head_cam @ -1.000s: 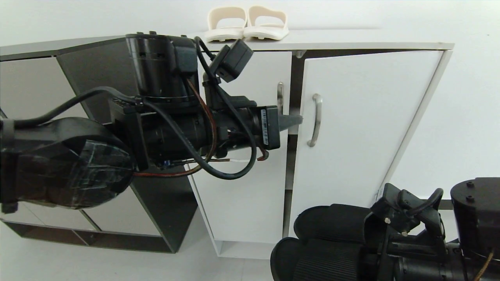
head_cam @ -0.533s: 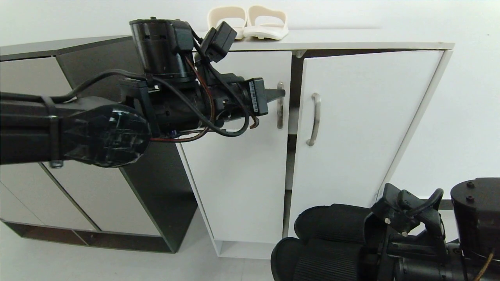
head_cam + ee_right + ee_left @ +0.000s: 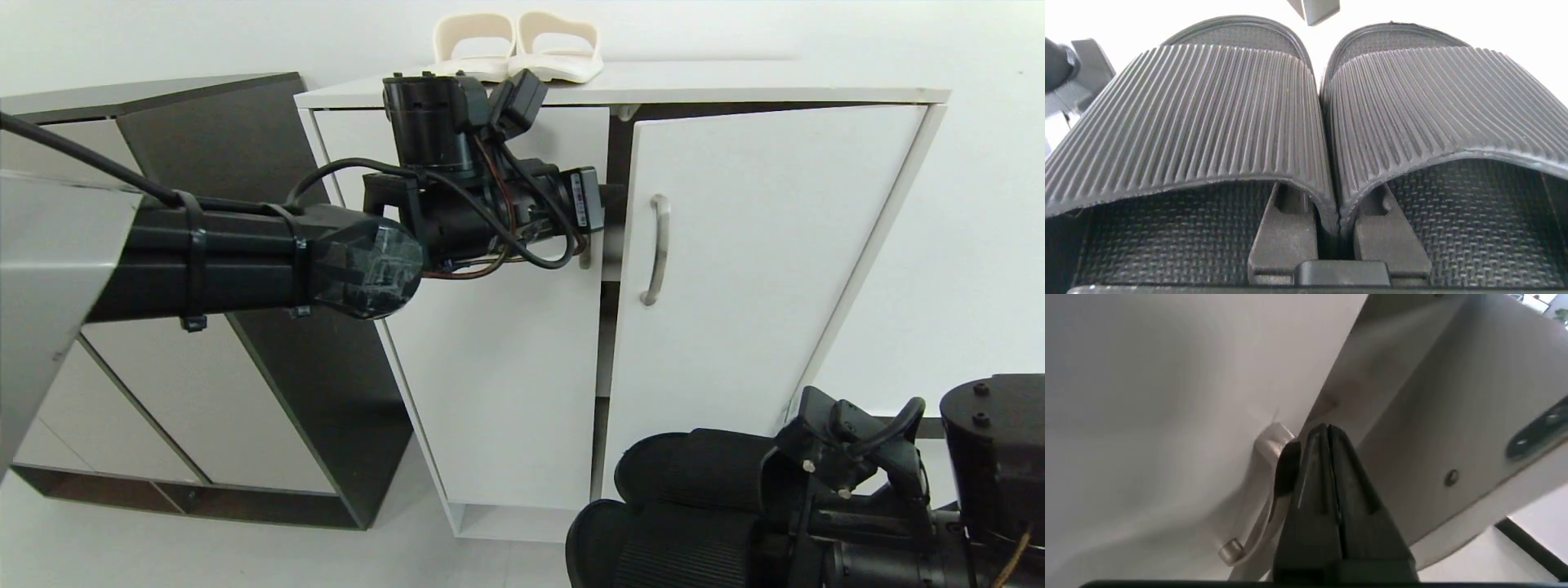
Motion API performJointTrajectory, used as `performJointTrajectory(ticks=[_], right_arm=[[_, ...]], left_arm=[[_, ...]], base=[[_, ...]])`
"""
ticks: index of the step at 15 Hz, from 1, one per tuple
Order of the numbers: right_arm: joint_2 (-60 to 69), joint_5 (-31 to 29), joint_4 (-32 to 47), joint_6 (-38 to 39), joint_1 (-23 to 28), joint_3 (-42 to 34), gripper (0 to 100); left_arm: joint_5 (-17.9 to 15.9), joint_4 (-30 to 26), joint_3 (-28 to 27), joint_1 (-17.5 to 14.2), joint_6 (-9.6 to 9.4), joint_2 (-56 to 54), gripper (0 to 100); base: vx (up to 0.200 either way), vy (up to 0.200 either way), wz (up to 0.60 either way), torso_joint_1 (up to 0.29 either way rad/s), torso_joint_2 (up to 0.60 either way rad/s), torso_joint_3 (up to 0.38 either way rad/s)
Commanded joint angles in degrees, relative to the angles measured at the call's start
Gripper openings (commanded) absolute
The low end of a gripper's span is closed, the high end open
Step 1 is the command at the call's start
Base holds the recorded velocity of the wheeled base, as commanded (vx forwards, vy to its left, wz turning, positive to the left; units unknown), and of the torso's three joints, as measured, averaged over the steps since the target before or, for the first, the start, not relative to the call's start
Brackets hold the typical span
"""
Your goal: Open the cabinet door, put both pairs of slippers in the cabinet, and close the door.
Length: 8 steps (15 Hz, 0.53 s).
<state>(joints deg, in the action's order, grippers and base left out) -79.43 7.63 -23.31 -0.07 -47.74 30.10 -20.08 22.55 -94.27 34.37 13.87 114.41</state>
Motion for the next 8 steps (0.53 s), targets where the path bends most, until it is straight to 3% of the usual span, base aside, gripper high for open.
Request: performJointTrajectory(ticks=[1, 3, 5, 8], right_arm=[[-0.1, 0.0, -0.1, -0.7, -0.4, -0.5, 0], [-0.2, 0.0, 0.0, -0.8, -1.0, -0.5, 0], [-0.2, 0.0, 0.0, -0.9, -1.3, -1.2, 0], [-0.1, 0.0, -0.1, -0.8, -2.4, -1.3, 0]], left_arm=[[0.2, -0.1, -0.2, 0.4, 0.01, 1.3, 0], [1.5, -0.1, -0.2, 0.7, 0.01, 1.3, 0], [1.7, 0.0, 1.6, 1.8, 0.01, -0.2, 0], [1.7, 0.2, 6.9, 8.3, -0.07, -4.7, 0]], base=[[0.0, 0.0, 0.0, 0.0, 0.0, 0.0], [0.0, 0.0, 0.0, 0.0, 0.0, 0.0], [-0.2, 0.0, 0.0, 0.007, 0.0, -0.002], [-0.2, 0.0, 0.0, 0.004, 0.01, 0.002]])
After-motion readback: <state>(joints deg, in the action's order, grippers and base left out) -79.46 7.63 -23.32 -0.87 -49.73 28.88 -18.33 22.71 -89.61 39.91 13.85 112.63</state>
